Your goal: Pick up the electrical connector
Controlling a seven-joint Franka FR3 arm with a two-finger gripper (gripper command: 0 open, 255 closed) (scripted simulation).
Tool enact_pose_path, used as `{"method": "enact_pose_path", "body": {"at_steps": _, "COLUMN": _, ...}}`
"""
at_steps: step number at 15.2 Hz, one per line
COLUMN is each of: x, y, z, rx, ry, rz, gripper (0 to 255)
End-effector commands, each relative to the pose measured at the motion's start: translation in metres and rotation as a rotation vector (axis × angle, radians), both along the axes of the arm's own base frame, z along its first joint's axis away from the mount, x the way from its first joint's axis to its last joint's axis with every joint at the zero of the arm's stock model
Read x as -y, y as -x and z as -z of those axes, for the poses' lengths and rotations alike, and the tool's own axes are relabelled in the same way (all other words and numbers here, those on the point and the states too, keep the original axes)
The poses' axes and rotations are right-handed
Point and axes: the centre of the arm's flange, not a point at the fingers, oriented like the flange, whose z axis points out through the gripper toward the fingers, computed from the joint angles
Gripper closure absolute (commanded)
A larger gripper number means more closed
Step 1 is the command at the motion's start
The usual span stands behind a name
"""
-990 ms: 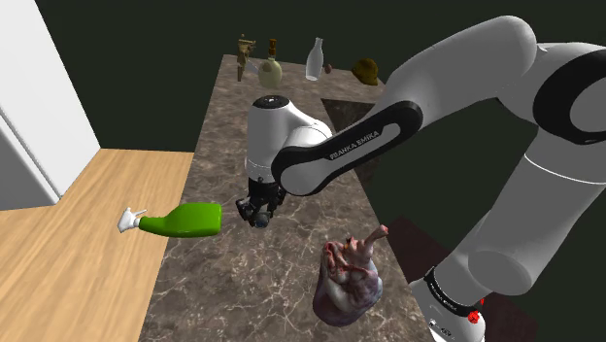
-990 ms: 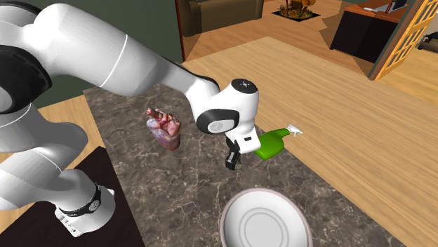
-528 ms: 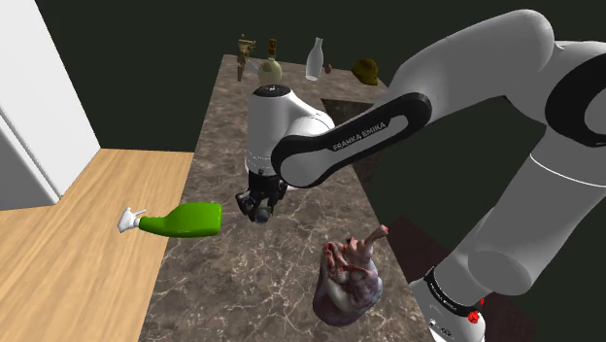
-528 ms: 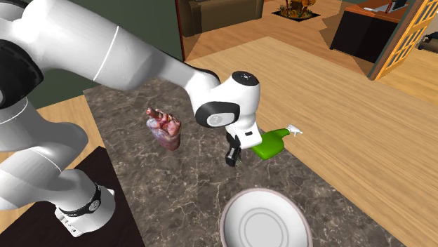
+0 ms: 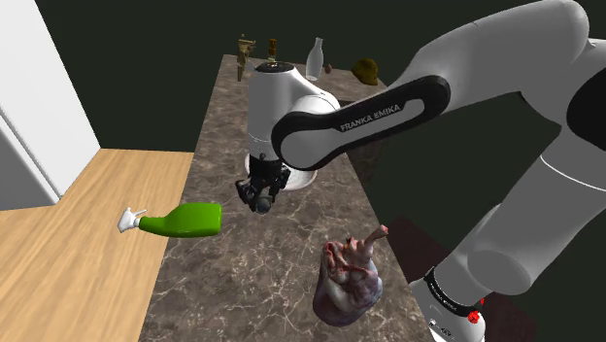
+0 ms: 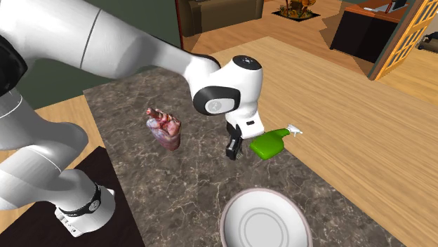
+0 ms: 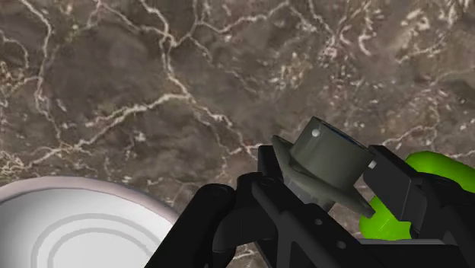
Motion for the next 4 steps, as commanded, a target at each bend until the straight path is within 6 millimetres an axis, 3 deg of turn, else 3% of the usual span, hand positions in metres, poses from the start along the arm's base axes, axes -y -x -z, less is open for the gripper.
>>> {"method": "enact_pose_path", "body": {"at_steps": 1, "x": 0.0000, "y": 0.0004, "z": -0.0105, "rx": 0.000, "ry": 0.000, "rz": 0.000, "gripper": 255}}
{"method": "enact_pose_path", "body": {"at_steps": 4, "x": 0.0000, "y": 0.0004, "z": -0.0166, "rx": 0.000, "ry": 0.000, "rz": 0.000, "gripper": 255}}
